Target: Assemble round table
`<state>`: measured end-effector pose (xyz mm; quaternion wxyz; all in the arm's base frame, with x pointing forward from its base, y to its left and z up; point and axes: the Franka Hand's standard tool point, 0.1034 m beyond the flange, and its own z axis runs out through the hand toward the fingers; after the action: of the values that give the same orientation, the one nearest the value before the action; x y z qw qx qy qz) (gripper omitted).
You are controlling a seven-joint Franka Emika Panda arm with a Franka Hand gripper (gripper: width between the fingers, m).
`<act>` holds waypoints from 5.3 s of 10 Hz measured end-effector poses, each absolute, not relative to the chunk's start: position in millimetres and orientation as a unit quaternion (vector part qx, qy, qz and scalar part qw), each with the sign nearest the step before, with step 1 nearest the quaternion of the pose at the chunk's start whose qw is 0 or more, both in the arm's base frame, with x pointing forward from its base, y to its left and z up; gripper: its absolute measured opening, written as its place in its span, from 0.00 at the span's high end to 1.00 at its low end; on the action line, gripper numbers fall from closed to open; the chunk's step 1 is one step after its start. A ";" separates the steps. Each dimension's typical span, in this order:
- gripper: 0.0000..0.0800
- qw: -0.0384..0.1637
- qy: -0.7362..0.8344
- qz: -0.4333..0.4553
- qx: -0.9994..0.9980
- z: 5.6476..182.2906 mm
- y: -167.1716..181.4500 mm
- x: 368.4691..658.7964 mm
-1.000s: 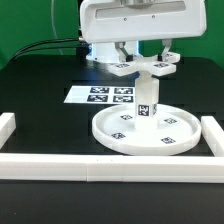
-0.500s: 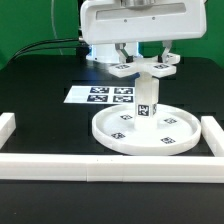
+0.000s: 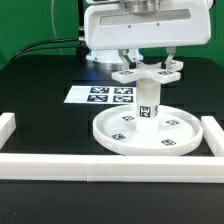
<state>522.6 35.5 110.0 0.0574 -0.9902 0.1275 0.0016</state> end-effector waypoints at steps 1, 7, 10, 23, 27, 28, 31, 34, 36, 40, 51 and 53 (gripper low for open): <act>0.45 0.056 0.125 -0.008 -0.990 110.1 34.1 525.4; 0.45 0.052 0.127 -0.041 -0.990 111.0 30.3 532.4; 0.45 0.053 0.137 -0.040 -0.988 111.0 30.3 532.4; 0.45 0.129 0.703 -0.021 -0.699 110.5 34.2 545.1; 0.45 0.135 0.769 -0.009 -0.625 110.7 34.2 546.8; 0.32 0.134 0.767 -0.009 -0.627 110.2 34.4 546.6; 0.20 0.139 0.738 0.002 -0.660 125.0 36.4 547.1; 0.19 0.147 0.718 0.002 -0.680 136.6 39.2 547.8; 0.19 0.145 0.707 0.000 -0.693 135.6 39.4 547.4; 0.19 0.124 0.455 -0.042 -0.881 132.5 41.7 550.6; 0.19 0.084 0.065 -0.076 -0.991 142.3 44.7 559.2; 0.19 0.068 -0.046 -0.082 -0.993 138.2 41.3 558.6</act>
Offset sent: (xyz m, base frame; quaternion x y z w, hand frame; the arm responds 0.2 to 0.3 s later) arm -0.0063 0.0009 -0.0162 0.0119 0.0170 0.0177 0.9996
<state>558.6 41.3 138.2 0.0675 -0.9933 -0.0455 -0.0821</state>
